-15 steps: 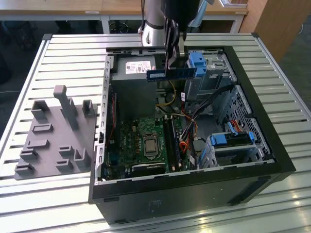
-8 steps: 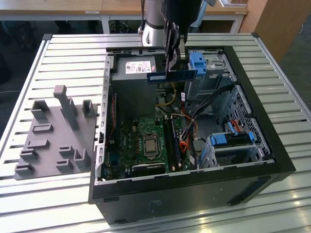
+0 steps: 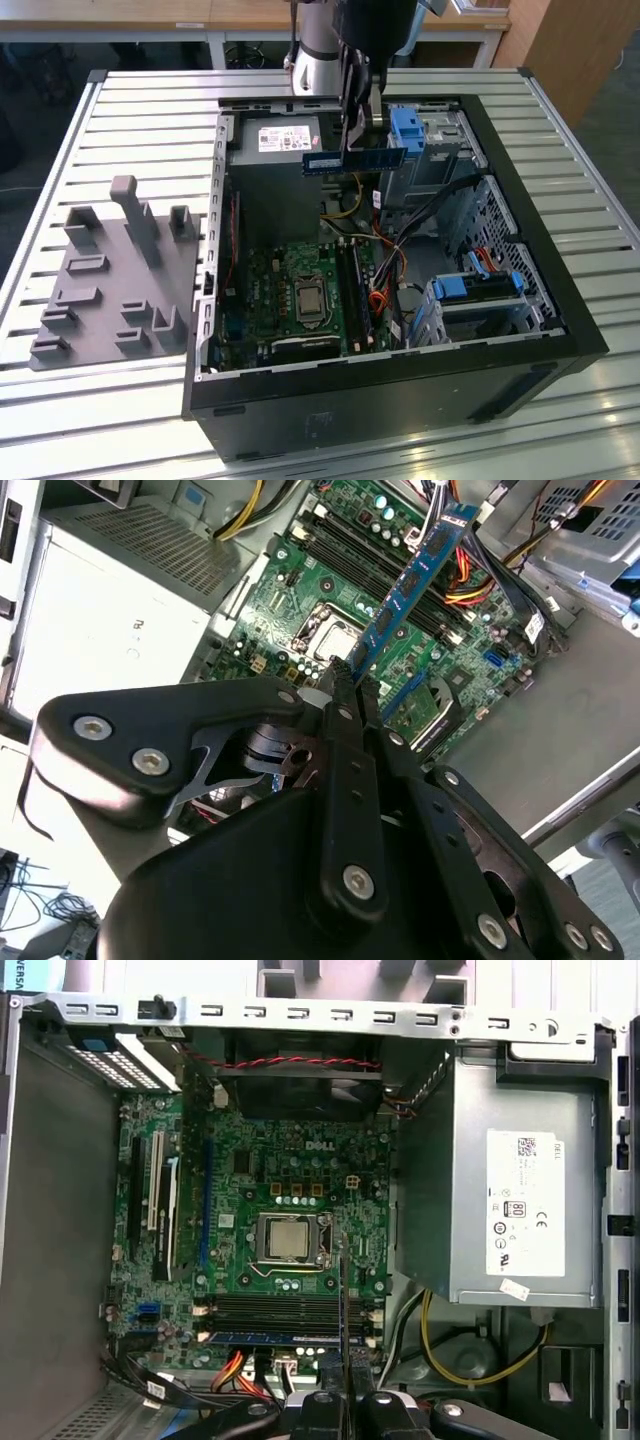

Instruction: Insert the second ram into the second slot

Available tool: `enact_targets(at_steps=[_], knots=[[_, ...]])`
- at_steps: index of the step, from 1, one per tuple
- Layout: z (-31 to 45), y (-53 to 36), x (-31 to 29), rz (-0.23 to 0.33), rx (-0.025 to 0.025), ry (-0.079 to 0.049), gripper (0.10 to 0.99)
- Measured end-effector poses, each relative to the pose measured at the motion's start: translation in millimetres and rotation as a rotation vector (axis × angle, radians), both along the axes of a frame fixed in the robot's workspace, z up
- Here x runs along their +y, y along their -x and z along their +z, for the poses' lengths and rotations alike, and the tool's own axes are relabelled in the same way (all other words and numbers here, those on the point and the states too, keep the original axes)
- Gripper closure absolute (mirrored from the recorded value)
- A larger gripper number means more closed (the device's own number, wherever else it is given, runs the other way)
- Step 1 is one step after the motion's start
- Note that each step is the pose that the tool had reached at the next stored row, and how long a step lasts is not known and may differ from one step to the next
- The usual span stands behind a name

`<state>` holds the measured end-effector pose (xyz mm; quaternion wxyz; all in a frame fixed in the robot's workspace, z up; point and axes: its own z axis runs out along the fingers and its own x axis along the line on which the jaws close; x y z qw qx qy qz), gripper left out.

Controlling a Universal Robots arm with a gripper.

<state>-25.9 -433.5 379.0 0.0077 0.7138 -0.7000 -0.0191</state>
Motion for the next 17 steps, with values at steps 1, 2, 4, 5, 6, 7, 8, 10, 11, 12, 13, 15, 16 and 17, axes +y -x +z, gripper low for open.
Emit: enact_targets(at_steps=[1, 2, 4, 5, 6, 7, 8, 10, 11, 12, 13, 15, 16, 17], knots=[[0.0, 0.0, 0.0, -0.006, 0.0000, 0.000, 0.949], [0.0, 0.0, 0.0, -0.012, 0.0000, 0.000, 0.949], [0.0, 0.0, 0.0, -0.025, 0.0000, 0.000, 0.949], [-0.1, 0.0, 0.0, -0.032, 0.0000, 0.000, 0.949], [-0.1, 0.0, -0.1, -0.040, 0.0000, 0.000, 0.949], [-0.1, 0.0, -0.1, -0.047, 0.0000, 0.000, 0.949], [-0.1, 0.0, 0.0, -0.054, -0.0001, 0.000, 0.949], [-0.1, 0.0, -0.1, -0.067, -0.0001, 0.000, 0.949], [-0.1, 0.0, -0.1, -0.074, 0.0000, 0.000, 0.949], [-0.1, 0.0, -0.1, -0.080, 0.0000, 0.000, 0.949], [-0.2, 0.0, -0.1, -0.086, -0.0001, 0.000, 0.949], [-0.2, 0.0, -0.1, -0.099, 0.0000, 0.000, 0.949], [-0.2, 0.0, -0.1, -0.105, 0.0000, 0.000, 0.949], [-0.2, 0.0, -0.1, -0.112, -0.0001, 0.000, 0.949]])
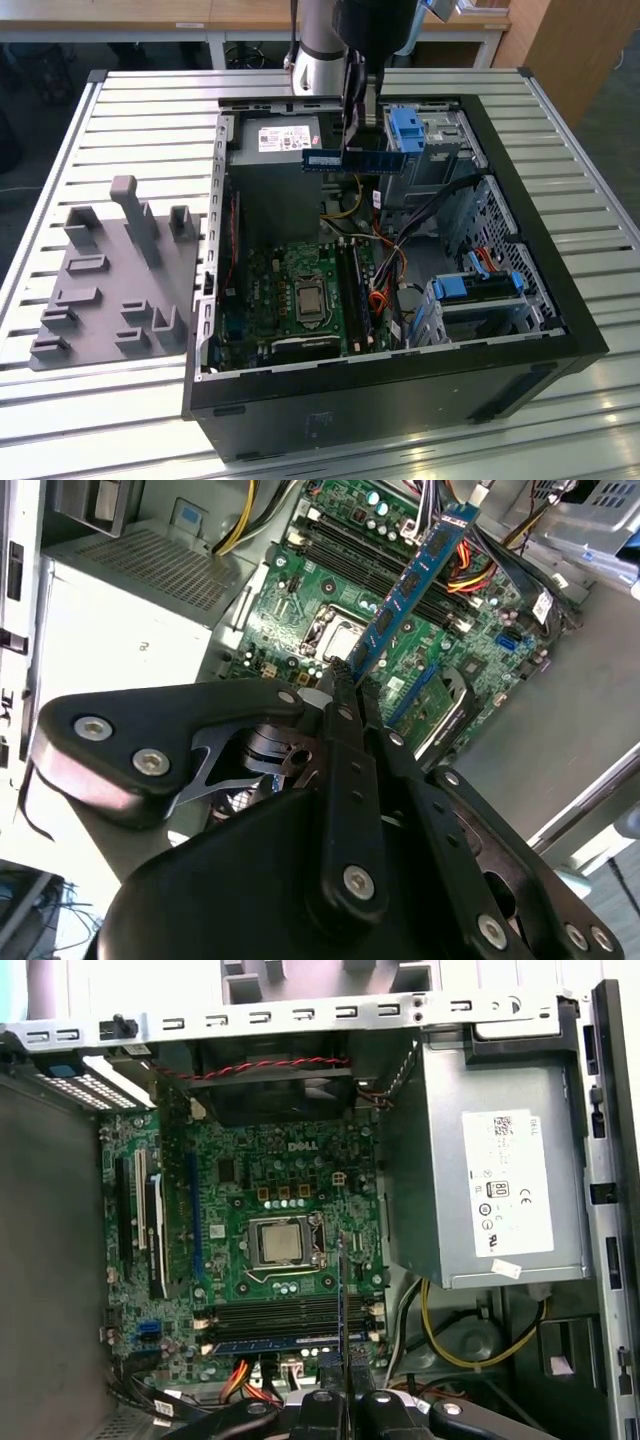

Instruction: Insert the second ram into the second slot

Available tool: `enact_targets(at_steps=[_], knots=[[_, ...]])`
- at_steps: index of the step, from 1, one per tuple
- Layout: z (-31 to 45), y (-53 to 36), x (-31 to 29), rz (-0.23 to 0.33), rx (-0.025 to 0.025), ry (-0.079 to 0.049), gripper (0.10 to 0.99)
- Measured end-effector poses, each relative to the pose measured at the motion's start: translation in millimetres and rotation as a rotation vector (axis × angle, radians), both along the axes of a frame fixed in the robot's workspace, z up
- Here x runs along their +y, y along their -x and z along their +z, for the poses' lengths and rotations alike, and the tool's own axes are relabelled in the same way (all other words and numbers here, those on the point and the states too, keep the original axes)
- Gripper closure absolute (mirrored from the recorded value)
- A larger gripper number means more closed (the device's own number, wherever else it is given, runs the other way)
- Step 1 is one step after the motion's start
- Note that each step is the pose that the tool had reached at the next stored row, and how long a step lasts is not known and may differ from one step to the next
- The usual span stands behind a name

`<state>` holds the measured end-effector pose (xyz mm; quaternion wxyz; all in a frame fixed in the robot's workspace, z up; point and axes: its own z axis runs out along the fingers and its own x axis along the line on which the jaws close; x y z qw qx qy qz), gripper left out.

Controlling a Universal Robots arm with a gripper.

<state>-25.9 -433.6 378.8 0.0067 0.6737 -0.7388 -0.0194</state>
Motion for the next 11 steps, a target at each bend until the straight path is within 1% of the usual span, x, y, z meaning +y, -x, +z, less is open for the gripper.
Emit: enact_targets(at_steps=[11], knots=[[-0.1, 0.0, 0.0, -0.071, 0.0000, 0.000, 0.949]])
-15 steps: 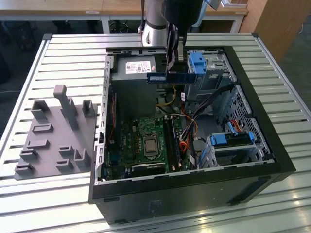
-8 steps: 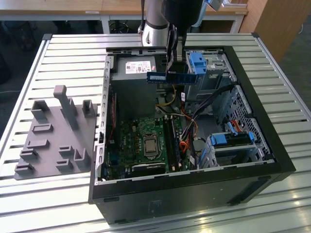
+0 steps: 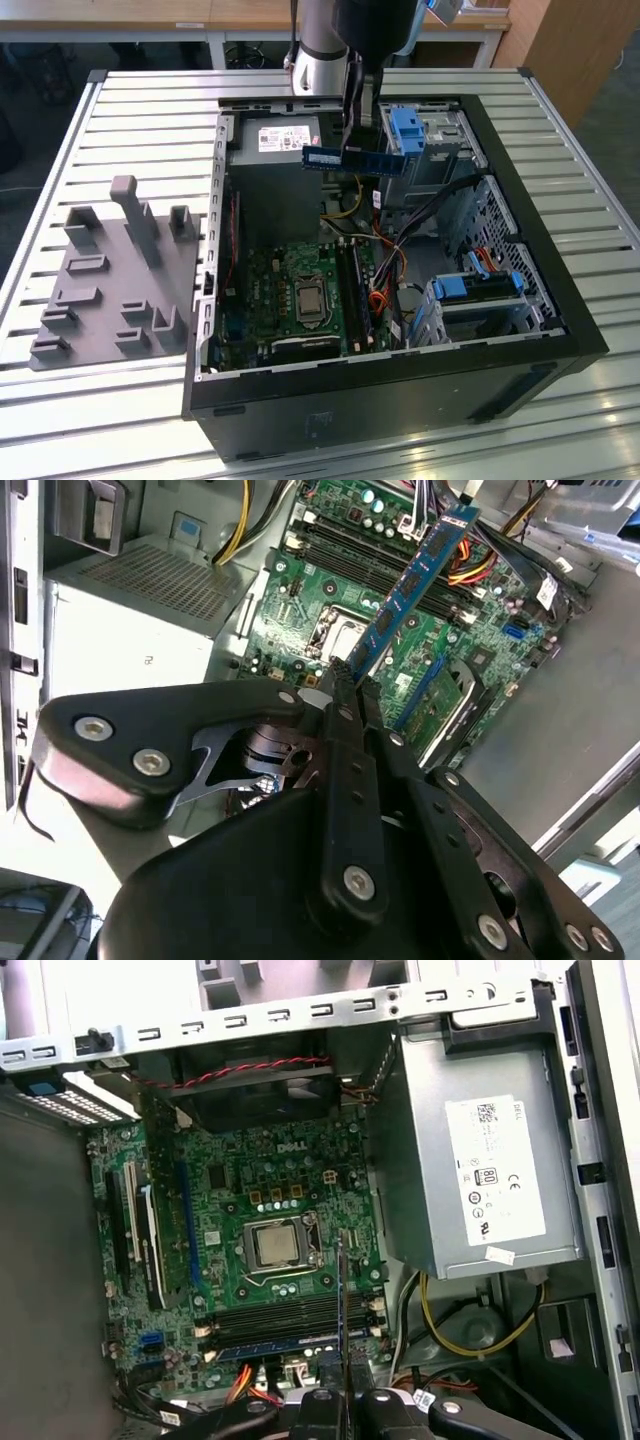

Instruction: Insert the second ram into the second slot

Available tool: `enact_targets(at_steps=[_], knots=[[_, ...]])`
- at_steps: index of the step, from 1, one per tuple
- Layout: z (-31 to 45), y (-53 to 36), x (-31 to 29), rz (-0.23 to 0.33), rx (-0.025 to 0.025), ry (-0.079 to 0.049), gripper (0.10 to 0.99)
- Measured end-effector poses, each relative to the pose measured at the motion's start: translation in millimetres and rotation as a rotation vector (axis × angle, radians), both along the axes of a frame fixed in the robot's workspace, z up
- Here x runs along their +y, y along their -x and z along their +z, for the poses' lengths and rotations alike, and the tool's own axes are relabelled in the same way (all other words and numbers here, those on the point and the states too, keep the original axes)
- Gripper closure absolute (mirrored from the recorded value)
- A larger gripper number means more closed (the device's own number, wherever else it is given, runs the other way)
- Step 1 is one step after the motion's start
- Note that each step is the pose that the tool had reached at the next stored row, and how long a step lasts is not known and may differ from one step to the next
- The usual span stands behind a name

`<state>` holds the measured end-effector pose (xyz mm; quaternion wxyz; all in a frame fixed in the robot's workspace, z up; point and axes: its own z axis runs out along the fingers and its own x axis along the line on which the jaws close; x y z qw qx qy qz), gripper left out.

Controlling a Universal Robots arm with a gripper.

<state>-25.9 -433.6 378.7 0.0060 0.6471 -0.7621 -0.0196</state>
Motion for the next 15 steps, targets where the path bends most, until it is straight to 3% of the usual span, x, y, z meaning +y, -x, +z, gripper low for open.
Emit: enact_targets(at_steps=[15], knots=[[-0.1, 0.0, 0.0, -0.084, 0.0000, 0.000, 0.949]])
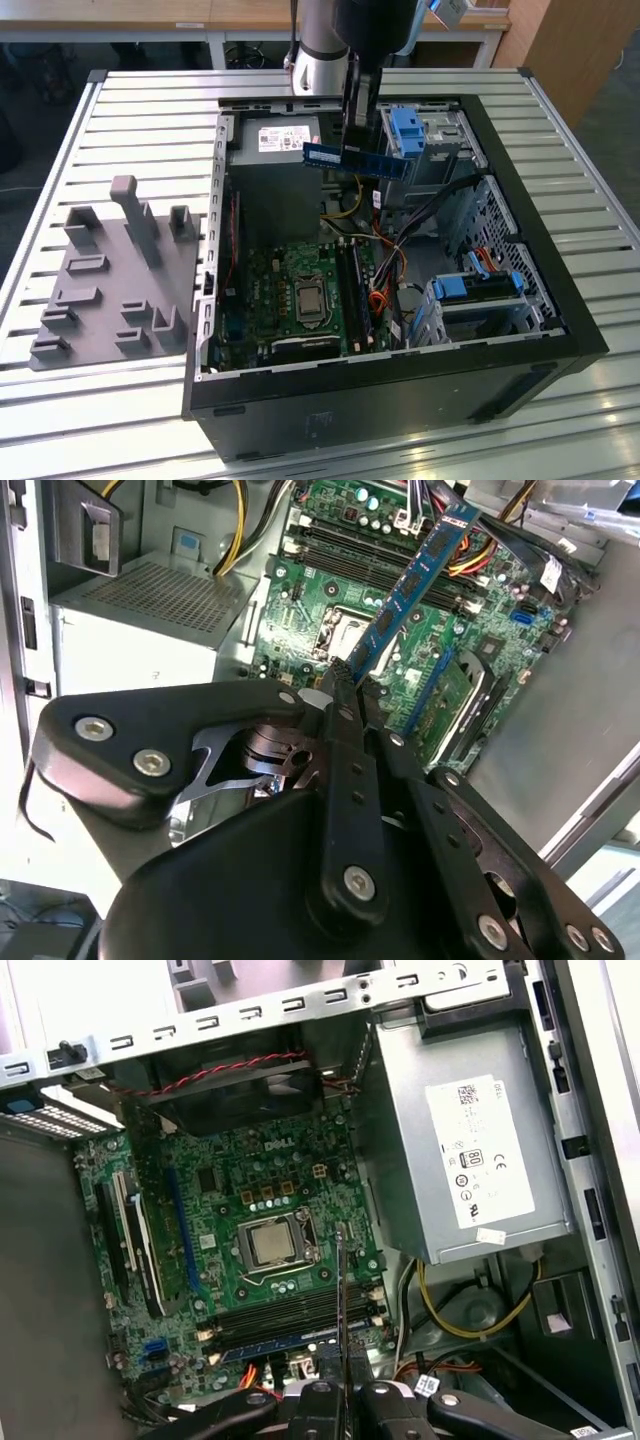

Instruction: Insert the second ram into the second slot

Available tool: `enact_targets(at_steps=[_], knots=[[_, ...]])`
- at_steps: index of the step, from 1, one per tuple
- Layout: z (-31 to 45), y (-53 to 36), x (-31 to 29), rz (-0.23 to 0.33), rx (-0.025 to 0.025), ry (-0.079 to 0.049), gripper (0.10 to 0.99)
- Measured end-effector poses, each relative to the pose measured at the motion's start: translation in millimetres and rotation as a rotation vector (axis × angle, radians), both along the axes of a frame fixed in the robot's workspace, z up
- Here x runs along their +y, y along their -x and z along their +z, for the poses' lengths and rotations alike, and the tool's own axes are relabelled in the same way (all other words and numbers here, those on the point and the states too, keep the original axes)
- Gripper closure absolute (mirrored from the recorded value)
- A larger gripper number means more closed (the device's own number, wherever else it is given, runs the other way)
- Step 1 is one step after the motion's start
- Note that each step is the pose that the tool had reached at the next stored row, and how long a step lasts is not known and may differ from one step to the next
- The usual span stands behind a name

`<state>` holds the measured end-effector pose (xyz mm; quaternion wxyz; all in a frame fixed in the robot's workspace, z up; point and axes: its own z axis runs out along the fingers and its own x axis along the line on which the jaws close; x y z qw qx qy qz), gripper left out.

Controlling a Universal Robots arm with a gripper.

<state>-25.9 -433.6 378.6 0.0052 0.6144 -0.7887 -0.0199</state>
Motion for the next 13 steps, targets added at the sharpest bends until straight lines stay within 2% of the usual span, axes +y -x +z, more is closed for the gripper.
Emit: enact_targets(at_steps=[10, 13], knots=[[-0.2, 0.1, -0.1, -0.038, -0.0001, 0.002, 0.949], [-0.3, 0.0, 0.0, -0.073, 0.0000, 0.003, 0.949]])
